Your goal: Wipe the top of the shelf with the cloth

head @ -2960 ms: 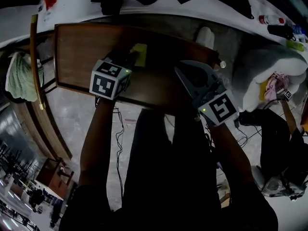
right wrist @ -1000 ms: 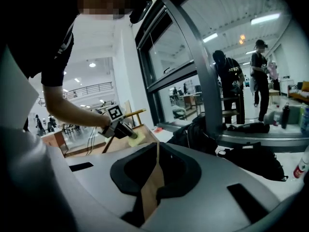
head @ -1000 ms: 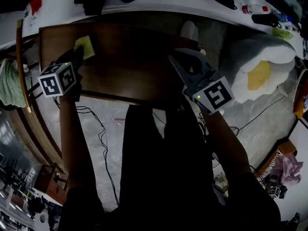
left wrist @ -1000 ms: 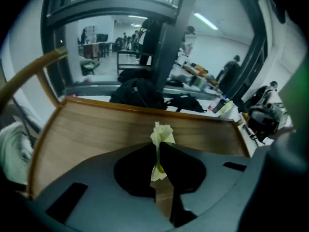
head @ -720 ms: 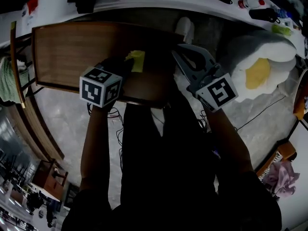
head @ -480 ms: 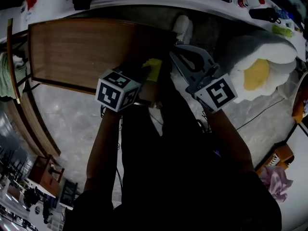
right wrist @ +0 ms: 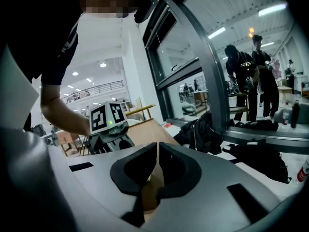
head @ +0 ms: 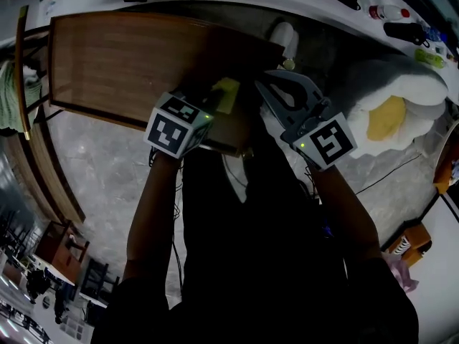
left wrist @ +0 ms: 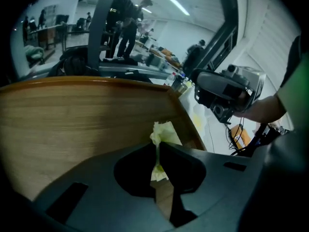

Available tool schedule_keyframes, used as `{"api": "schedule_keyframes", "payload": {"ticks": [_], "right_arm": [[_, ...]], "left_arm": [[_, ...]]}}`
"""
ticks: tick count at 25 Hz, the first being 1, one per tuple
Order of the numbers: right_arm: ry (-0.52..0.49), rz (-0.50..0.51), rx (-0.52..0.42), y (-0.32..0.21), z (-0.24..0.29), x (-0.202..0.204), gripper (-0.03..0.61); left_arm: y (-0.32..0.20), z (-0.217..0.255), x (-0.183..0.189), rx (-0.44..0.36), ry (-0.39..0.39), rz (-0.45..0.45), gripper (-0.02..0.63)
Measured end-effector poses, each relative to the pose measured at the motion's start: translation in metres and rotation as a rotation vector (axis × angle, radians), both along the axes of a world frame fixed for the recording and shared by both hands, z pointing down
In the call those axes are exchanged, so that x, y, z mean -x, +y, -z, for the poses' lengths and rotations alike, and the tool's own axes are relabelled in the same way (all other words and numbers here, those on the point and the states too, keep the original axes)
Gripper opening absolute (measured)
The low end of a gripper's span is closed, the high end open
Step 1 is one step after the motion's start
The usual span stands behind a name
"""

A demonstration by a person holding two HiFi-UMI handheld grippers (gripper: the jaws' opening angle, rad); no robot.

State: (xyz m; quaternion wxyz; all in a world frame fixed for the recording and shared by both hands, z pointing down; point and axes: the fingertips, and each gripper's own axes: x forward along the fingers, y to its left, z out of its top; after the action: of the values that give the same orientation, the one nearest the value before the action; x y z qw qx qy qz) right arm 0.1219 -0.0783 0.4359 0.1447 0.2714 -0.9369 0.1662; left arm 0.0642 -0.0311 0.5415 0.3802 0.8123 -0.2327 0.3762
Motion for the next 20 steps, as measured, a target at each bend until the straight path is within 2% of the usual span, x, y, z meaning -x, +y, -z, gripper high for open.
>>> {"api": "schedule_keyframes", "payload": {"ticks": [4,12,20], "right_arm": [[-0.002,-0.010,0.004,0.001,0.002,0.024,0.027],[-0.013,-0.016,0.016,-0.006,-0.001,0.099,0.027],[-0.017,0.007,0.023,-0.019,-0.007,0.158,0.026]], "left_arm": [[-0.012,-0.004,0.053,0.007,-0.010,0.030,0.032],[-0.031,-0.007,0.125,0.021,-0.004,-0.037,0.032],[-0.048,-0.011,0.193,0.007,-0.018,0.008,0.032]]}}
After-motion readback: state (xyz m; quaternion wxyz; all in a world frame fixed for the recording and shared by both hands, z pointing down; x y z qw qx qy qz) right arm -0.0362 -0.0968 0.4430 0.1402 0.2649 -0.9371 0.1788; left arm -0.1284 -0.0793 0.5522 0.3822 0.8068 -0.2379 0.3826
